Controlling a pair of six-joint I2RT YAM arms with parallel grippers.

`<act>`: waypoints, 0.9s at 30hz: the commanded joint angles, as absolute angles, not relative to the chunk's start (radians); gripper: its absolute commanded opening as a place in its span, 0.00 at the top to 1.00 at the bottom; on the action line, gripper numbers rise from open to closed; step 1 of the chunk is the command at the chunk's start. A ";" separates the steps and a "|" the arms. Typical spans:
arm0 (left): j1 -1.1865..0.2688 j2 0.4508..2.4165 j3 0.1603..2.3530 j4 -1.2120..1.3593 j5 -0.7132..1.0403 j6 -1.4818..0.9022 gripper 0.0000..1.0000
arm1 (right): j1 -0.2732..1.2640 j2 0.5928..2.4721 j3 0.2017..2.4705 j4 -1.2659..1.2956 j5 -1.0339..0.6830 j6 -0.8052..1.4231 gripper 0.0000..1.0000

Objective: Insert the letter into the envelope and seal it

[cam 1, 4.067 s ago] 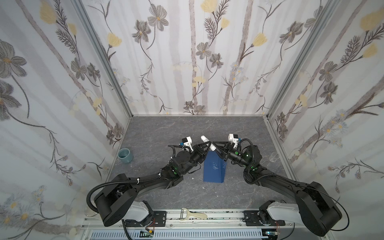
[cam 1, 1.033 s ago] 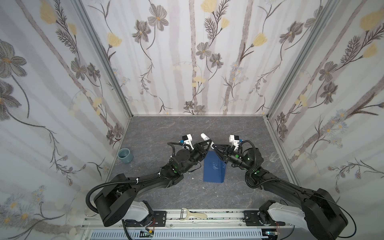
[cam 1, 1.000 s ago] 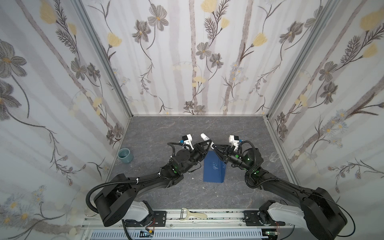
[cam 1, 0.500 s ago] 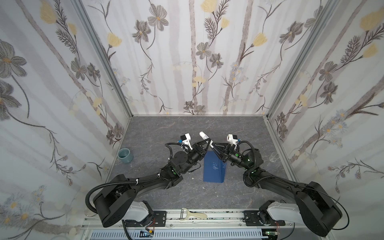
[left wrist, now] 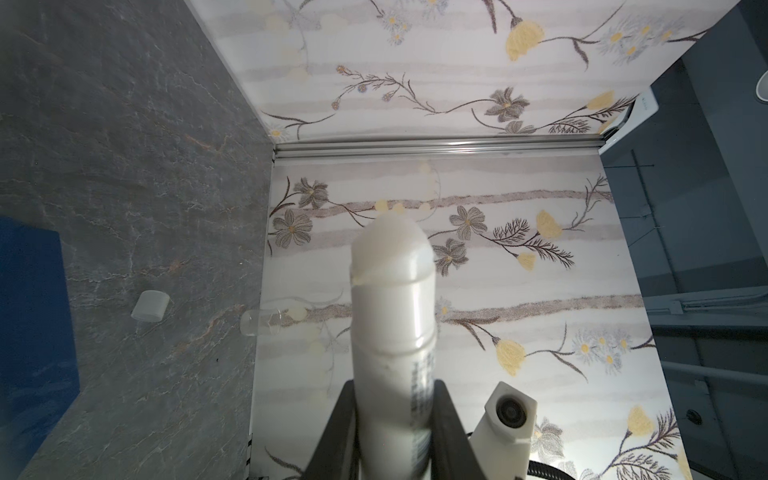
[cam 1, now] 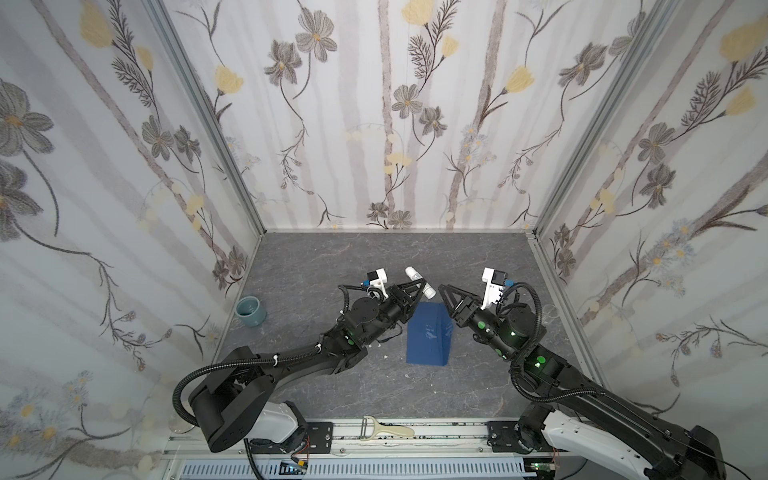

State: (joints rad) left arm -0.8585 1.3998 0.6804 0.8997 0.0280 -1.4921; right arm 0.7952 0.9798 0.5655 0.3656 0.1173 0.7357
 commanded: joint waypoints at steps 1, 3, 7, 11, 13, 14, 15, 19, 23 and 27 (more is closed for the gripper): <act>-0.850 1.408 0.706 0.902 0.069 -1.536 1.00 | 0.813 0.954 0.559 0.256 0.271 0.500 0.54; -0.843 1.414 0.715 0.895 0.092 -1.547 1.00 | 0.848 0.943 0.561 0.229 0.301 0.441 0.54; -0.819 1.434 0.721 0.886 0.171 -1.581 1.00 | 0.864 0.933 0.569 0.189 0.322 0.322 0.53; -0.811 1.446 0.718 0.884 0.210 -1.607 1.00 | 0.872 0.947 0.581 0.168 0.333 0.252 0.52; -0.811 1.447 0.719 0.885 0.214 -1.613 1.00 | 0.879 0.961 0.585 0.167 0.342 0.232 0.52; -0.811 1.448 0.724 0.885 0.213 -1.613 1.00 | 0.884 0.968 0.586 0.170 0.345 0.222 0.52; -0.812 1.448 0.726 0.885 0.213 -1.614 1.00 | 0.890 0.977 0.590 0.173 0.350 0.214 0.52; -0.812 1.457 0.745 0.885 0.230 -1.615 1.00 | 0.912 1.008 0.597 0.195 0.367 0.183 0.51; -0.814 1.466 0.750 0.885 0.238 -1.623 1.00 | 0.932 1.045 0.625 0.199 0.373 0.149 0.50; -0.818 1.475 0.758 0.885 0.248 -1.624 1.00 | 0.940 1.080 0.647 0.213 0.383 0.121 0.49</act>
State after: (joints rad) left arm -0.8150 1.4704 0.7433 0.8551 0.2291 -1.6051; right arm 0.9367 1.0622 0.6296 0.1787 0.3645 0.1665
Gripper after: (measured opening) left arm 0.203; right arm 0.514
